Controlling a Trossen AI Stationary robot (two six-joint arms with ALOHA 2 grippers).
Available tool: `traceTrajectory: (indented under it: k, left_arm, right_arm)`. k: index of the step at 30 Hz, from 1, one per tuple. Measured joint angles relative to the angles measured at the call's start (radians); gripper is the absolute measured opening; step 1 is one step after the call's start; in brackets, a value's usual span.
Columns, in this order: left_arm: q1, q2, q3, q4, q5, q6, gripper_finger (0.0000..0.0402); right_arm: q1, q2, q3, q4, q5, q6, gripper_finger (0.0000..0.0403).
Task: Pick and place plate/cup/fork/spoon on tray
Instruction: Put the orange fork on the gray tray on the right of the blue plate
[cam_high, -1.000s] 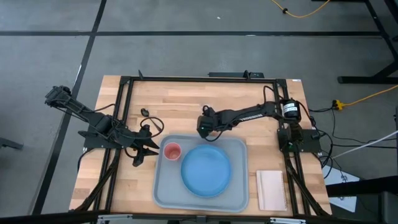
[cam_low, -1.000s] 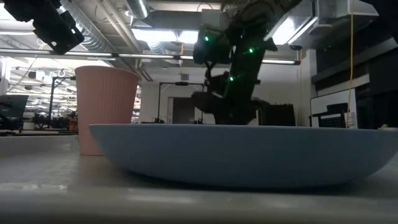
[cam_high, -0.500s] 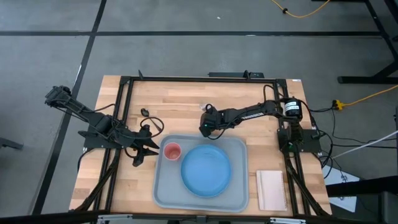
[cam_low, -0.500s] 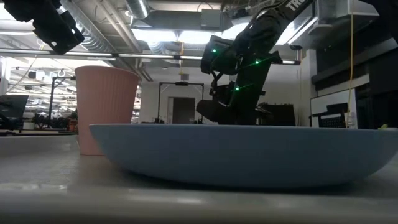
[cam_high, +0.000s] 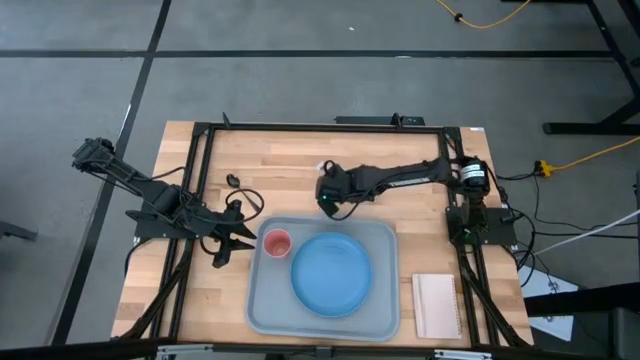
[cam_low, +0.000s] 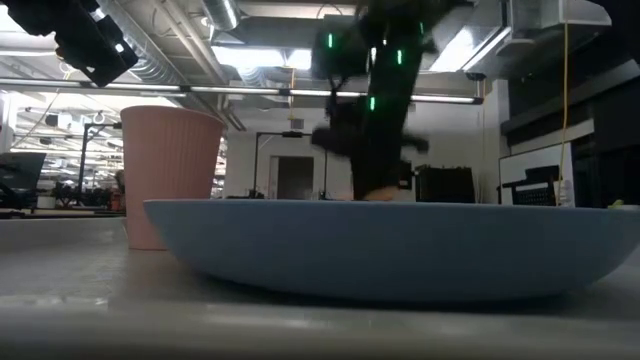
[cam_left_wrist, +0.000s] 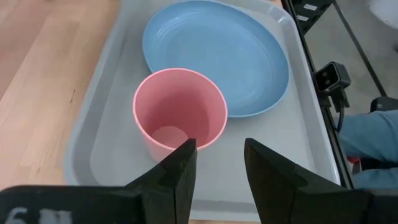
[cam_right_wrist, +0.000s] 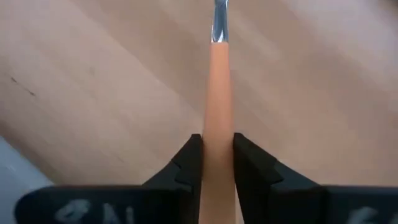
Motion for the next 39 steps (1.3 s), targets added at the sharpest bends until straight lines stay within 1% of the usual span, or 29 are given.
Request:
traceTrajectory:
  k: [4, 6, 8, 12, 16, 19, 21, 24, 26, 28, 31, 33, 39]
  left_arm:
    - [0.000, 0.000, 0.000, 0.002, 0.000, -0.001, 0.0128]
    - [0.000, 0.000, 0.000, 0.003, 0.000, -0.008, 0.0128]
    - [0.000, 0.000, 0.000, 0.005, 0.000, -0.019, 0.0128]
    - [0.000, 0.000, 0.000, 0.004, 0.000, -0.035, 0.0128]
    - [0.000, 0.000, 0.000, 0.004, 0.000, -0.037, 0.0128]
    - [0.000, 0.000, 0.000, 0.004, 0.000, -0.046, 0.0128]
    - [0.000, 0.000, 0.000, 0.001, 0.001, -0.075, 0.0128]
    - [0.000, 0.000, 0.000, -0.001, 0.001, -0.109, 0.0128]
    - [0.000, 0.000, 0.000, -0.001, 0.002, -0.115, 0.0128]
    - [0.000, 0.000, 0.000, -0.001, 0.006, -0.112, 0.0128]
    - [0.000, 0.000, 0.000, -0.001, 0.008, -0.111, 0.0128]
    - [0.000, 0.000, 0.000, -0.001, 0.008, -0.110, 0.0128]
    - [0.000, 0.000, 0.000, -0.001, 0.008, -0.108, 0.0128]
  right_arm:
    - [0.049, -0.004, 0.156, -0.253, 0.034, 0.055, 0.0066]
    - [0.095, -0.006, 0.226, -0.371, 0.029, 0.125, 0.0066]
    - [0.154, -0.006, 0.269, -0.480, 0.022, 0.215, 0.0066]
    - [0.298, -0.008, 0.309, -0.615, 0.011, 0.479, 0.0066]
    - [0.466, -0.008, 0.269, -0.643, 0.010, 0.809, 0.0066]
    - [0.589, -0.008, 0.203, -0.621, 0.001, 1.093, 0.0066]
    - [0.663, -0.006, 0.141, -0.590, -0.032, 1.286, 0.0066]
    - [0.755, -0.006, 0.045, -0.477, -0.083, 1.545, 0.0066]
    - [0.798, -0.006, -0.015, -0.357, -0.101, 1.644, 0.0066]
    - [0.823, -0.006, -0.065, -0.212, -0.093, 1.669, 0.0066]
    - [0.831, -0.005, -0.104, -0.082, -0.095, 1.672, 0.0066]
    - [0.824, -0.005, -0.109, -0.078, -0.117, 1.674, 0.0066]
    - [0.807, -0.005, -0.106, -0.111, -0.133, 1.673, 0.0066]
